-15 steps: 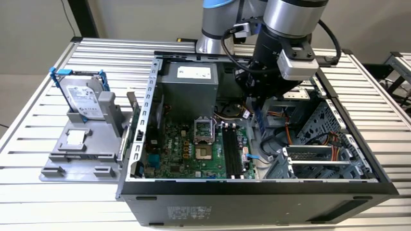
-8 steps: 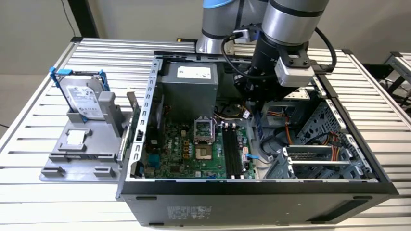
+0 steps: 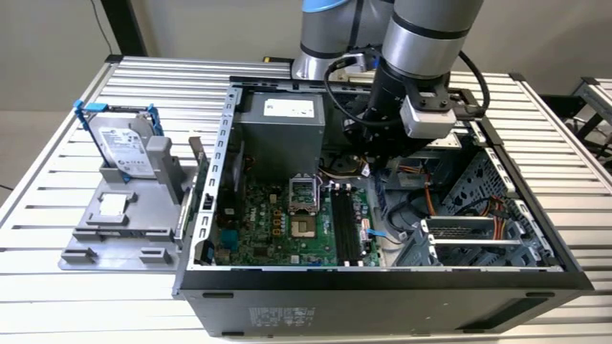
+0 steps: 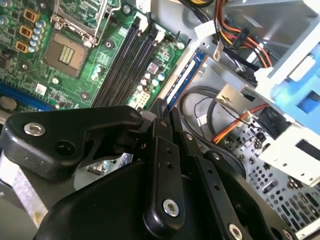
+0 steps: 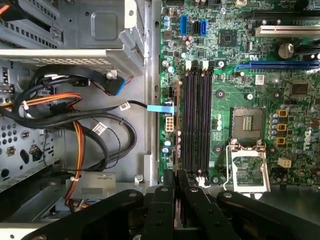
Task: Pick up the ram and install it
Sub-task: 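Insert the ram into the slot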
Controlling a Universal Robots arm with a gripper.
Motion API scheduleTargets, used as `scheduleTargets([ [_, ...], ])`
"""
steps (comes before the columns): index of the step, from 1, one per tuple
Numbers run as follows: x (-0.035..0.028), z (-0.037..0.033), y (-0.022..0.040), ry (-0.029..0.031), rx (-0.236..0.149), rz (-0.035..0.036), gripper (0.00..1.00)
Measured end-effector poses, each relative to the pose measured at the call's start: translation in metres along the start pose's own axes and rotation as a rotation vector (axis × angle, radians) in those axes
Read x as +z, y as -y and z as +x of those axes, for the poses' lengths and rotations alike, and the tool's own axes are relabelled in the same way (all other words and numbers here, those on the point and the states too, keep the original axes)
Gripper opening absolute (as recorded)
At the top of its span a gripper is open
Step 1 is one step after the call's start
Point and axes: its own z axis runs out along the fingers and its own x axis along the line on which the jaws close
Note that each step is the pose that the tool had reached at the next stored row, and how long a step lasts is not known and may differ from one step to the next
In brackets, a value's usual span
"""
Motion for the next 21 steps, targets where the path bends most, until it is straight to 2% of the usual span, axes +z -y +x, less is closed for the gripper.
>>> scheduleTargets([
  [7,0.0127,-0.0022,-0.0008,0.0,0.0,0.0,0.0],
  [11,0.02,-0.0028,-0.004,0.0,0.0,0.0,0.0],
  [13,0.0207,-0.0028,-0.0041,0.0055,0.0,-0.0003,0.0],
  [16,0.0218,-0.0028,-0.0041,0.0056,0.0,0.0,0.0],
  [21,0.0307,-0.0028,-0.007,0.0056,0.0,-0.0004,0.0],
])
